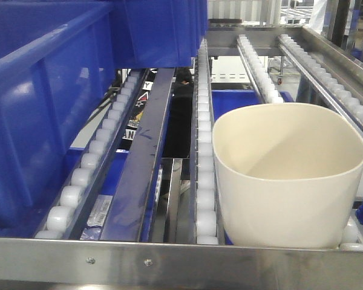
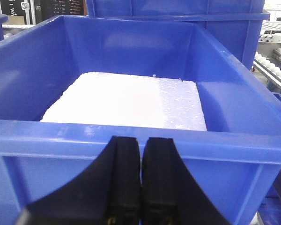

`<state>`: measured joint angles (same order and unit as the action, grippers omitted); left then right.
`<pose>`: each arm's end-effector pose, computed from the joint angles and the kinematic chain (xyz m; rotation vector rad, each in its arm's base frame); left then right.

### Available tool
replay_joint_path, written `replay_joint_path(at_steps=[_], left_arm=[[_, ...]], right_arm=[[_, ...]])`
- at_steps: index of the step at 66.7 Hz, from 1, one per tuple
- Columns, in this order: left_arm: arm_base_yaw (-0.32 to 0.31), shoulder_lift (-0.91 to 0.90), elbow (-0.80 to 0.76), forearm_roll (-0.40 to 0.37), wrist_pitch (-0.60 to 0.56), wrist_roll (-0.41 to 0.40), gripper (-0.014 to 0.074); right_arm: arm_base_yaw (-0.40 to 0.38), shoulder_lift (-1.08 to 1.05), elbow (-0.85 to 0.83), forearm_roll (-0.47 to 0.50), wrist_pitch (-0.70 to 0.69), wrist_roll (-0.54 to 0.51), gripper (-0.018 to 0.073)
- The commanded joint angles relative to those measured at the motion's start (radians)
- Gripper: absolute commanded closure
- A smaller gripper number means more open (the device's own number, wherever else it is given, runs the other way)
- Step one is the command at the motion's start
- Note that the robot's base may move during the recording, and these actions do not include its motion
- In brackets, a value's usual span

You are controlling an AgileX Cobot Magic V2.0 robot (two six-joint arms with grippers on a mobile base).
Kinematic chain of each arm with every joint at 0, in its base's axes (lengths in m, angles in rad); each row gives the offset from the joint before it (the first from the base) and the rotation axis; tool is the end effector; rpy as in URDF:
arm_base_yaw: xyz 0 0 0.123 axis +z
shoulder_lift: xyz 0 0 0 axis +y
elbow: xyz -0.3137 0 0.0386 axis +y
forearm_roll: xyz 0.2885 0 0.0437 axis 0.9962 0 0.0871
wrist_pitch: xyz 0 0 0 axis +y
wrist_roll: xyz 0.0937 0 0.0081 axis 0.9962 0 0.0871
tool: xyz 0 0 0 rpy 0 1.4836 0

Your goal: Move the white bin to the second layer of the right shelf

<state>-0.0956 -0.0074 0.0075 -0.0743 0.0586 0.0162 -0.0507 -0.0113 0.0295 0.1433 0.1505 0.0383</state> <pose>0.0682 -0.0070 0.2056 0.0325 1.5431 -0.1252 0.0689 -0.0015 0.1889 0.1739 1.6429 0.1162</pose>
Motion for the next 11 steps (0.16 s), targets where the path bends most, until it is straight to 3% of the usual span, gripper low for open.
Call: replay_joint_path(at_steps=[1, 11], left_arm=[[-0.006, -0.003, 0.037, -0.009, -0.086, -0.010, 0.0512], [-0.006, -0.003, 0.037, -0.009, -0.086, -0.010, 0.0512]], right_arm=[[-0.007, -0.020, -0.016, -0.006, -0.094, -0.002, 0.0506], [-0.007, -0.020, -0.016, -0.006, -0.094, -0.002, 0.0506]])
